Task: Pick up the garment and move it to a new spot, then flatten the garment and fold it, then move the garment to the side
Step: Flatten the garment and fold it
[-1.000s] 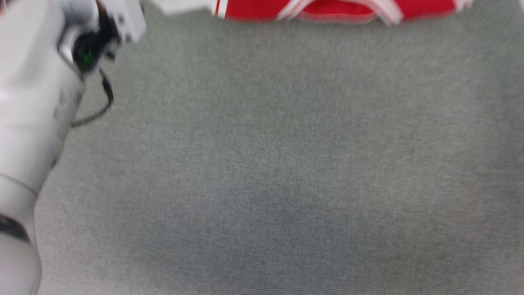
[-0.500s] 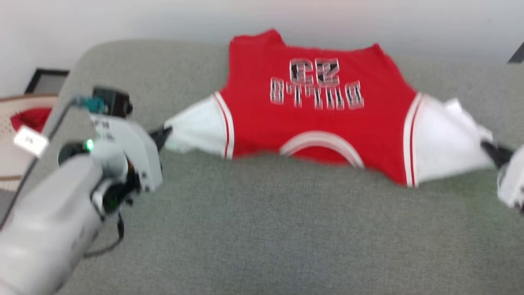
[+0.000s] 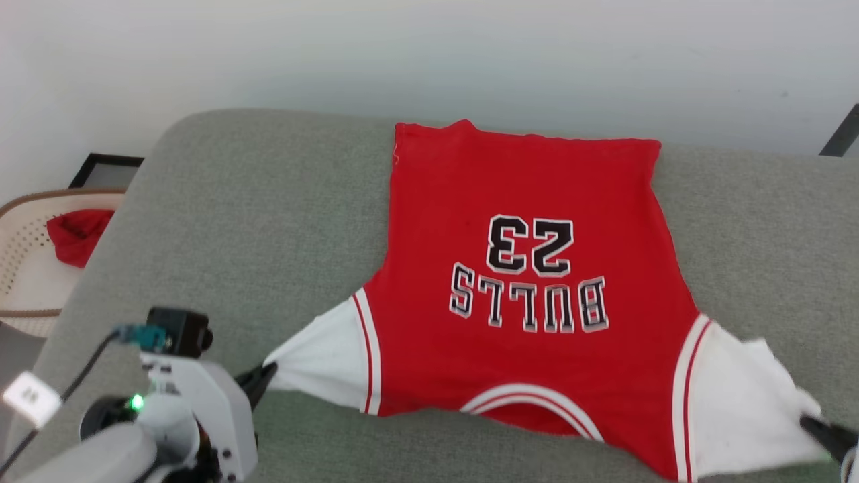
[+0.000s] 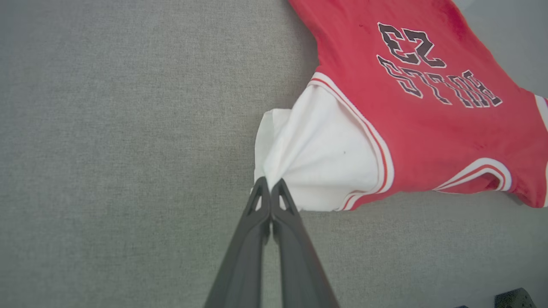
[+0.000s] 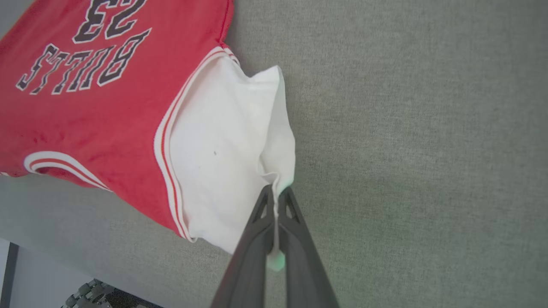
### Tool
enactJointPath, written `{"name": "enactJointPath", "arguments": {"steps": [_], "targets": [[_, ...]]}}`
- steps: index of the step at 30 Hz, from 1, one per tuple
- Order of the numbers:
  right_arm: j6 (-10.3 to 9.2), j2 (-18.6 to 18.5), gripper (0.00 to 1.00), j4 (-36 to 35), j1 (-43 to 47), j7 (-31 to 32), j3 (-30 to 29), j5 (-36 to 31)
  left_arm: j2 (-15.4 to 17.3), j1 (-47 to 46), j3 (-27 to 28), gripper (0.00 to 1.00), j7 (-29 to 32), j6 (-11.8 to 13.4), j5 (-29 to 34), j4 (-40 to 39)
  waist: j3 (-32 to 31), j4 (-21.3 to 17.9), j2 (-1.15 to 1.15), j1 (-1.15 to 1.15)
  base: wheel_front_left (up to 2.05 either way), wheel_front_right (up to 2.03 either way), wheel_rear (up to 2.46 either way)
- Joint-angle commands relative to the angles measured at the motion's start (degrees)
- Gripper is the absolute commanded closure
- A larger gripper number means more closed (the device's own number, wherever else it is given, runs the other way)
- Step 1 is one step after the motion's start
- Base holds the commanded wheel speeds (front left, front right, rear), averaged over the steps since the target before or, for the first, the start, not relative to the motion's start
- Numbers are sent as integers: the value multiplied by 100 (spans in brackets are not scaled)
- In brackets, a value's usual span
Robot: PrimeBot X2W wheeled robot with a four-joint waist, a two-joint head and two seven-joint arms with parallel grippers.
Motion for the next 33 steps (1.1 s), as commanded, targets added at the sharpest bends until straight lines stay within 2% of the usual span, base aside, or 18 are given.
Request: {"name": "enactJointPath", "arguments": {"steps": [1,2,7,13,14,15,16,26,30,33], "targets": [[-4,143,100,-262,278,199,-176,-36,140,257,33,100,-112,232,-98,-287,35,44,0,0,0,0,0],[-4,143,100,-262,278,199,-176,-36,140,257,33,100,-112,232,-98,-287,35,44,0,0,0,0,0],[-3,477,100,-772,740,481,-460,-180,294,671,47,100,-424,579,-132,-838,95,127,0,0,0,0,0],[-4,622,100,-925,876,564,-392,-389,220,911,83,100,-719,684,-153,-915,140,177,0,0,0,0,0],[-4,643,86,-920,882,570,-377,-434,205,930,80,100,-764,682,-134,-888,159,180,0,0,0,0,0],[-4,629,47,-926,878,570,-338,-492,187,934,88,100,-809,689,-106,-851,183,180,0,0,0,0,0],[-4,603,0,-940,871,566,-281,-524,163,949,89,100,-854,688,-96,-814,214,176,0,0,0,0,0],[-3,594,0,-1332,452,440,-264,-534,-206,802,131,100,-1162,545,44,-546,653,96,0,0,0,0,0],[-3,592,0,-1585,-142,122,-300,-609,-311,740,173,100,-1275,499,77,-490,874,52,0,0,0,0,0],[-3,464,0,-1502,-781,-268,-218,-764,-393,656,190,100,-1319,458,139,-467,1049,55,0,0,0,0,0]]}}
